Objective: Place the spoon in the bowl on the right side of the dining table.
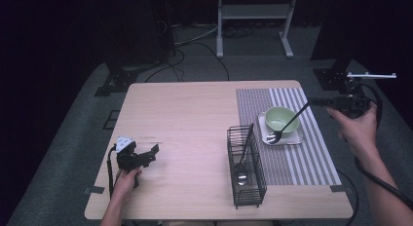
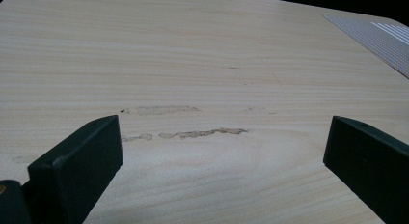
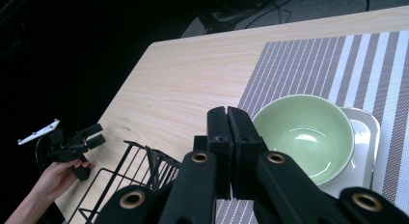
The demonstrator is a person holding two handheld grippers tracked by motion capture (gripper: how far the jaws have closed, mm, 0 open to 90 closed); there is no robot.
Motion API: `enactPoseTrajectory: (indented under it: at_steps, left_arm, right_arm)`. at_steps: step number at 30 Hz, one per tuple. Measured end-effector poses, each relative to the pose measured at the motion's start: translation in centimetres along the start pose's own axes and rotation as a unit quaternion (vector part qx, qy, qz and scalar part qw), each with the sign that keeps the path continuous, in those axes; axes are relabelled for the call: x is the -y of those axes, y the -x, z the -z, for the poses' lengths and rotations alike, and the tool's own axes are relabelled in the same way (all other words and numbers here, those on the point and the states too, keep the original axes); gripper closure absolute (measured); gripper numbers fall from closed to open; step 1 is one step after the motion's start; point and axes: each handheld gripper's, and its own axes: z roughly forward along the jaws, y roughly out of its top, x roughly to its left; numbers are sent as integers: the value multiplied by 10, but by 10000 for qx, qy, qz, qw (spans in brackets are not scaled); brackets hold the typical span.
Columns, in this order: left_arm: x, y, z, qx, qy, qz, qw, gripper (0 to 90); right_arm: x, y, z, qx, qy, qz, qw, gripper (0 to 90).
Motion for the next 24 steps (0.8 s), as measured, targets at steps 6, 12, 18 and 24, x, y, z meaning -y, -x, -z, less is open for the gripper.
enactPoseTrajectory:
  at_steps: [6,12,18,24]
  left_arm:
    - [0,0,0,0,-12,-5,10000,0]
    - [0,0,0,-1,2,-2,10000,0]
    - [0,1,0,3,4,-9,10000,0]
    - [0,1,0,0,16,4,10000,0]
  right_arm:
    - [0,4,-3,47,13,-64,10000,886]
    - [0,10,-4,70,74,-120,9999,886]
    - [-1,13,-7,82,108,-183,9997,886]
    - [-3,17,-9,147,150,-249,9995,886]
